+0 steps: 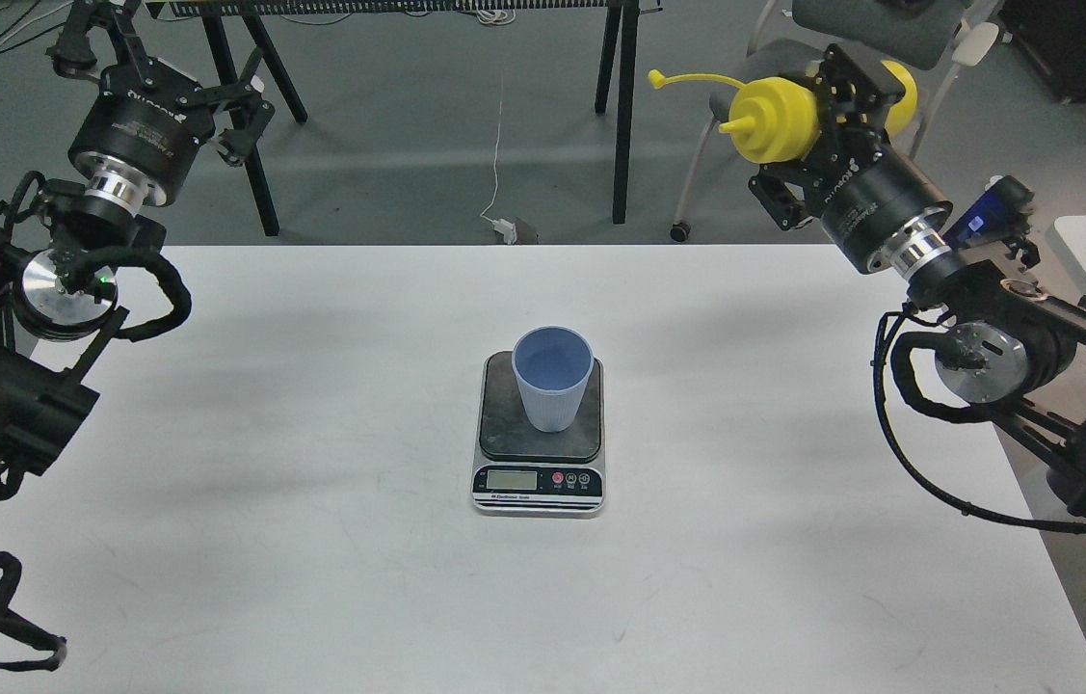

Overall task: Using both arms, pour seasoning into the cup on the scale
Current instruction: 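Turn the bottle upright and lower it back toward its spot, then set the yellow bottle down on the table with the right gripper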

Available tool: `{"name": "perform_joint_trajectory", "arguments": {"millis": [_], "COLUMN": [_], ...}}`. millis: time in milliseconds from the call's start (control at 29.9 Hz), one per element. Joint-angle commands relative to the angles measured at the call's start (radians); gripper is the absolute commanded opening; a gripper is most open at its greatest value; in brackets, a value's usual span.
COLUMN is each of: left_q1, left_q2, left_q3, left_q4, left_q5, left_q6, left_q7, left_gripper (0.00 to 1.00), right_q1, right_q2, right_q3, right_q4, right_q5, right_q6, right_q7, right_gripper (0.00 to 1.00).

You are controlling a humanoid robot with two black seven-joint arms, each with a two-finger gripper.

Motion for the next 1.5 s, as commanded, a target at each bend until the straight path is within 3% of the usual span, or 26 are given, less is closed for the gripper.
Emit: {"name": "perform_joint_trajectory", "arguments": {"millis": [0, 167, 334, 401, 702, 1069, 1303, 1470], "left_q1": [0.0, 0.0, 0.0, 0.0, 0.0, 0.002, 0.0, 0.002], "left_q2": [0.0, -0.005, -0.014, -0.016, -0.016, -0.016, -0.019, -0.017], "left_q3": [0.0, 0.002, 0.003, 0.003, 0.005, 0.005, 0.005, 0.005], "left_q4": [0.0, 0.0, 0.0, 0.0, -0.001, -0.001, -0.001, -0.001], "left_q5": [0.001, 0.001, 0.005, 0.007, 0.008, 0.01, 0.01, 0.012], "left_q6": [0.0, 0.0, 0.006, 0.006, 0.008, 0.008, 0.008, 0.008], "left_q7": [0.0, 0.0, 0.002, 0.003, 0.005, 0.003, 0.003, 0.003], "left_gripper": [0.99, 1.0, 1.0, 0.99, 1.0, 1.0, 1.0, 1.0], "right_q1": [-0.088, -0.265, -0.446, -0.504, -0.63, -0.604, -0.601, -0.602], "right_q2": [0.005, 0.042, 0.176, 0.202, 0.279, 0.417, 0.427, 0.424], "right_q3": [0.084, 0.227, 0.385, 0.412, 0.422, 0.42, 0.422, 0.419], "right_q4": [0.023, 0.022, 0.0, 0.0, -0.03, -0.236, -0.256, -0.256], "right_q5": [0.207, 0.327, 0.33, 0.33, 0.365, 0.382, 0.382, 0.382], "right_q6": [0.024, 0.113, 0.249, 0.315, 0.488, 0.488, 0.488, 0.488], "right_q7": [-0.002, 0.006, -0.031, -0.051, -0.052, -0.056, -0.056, -0.057], "right_gripper": [0.41, 0.42, 0.44, 0.44, 0.45, 0.48, 0.49, 0.55]}}
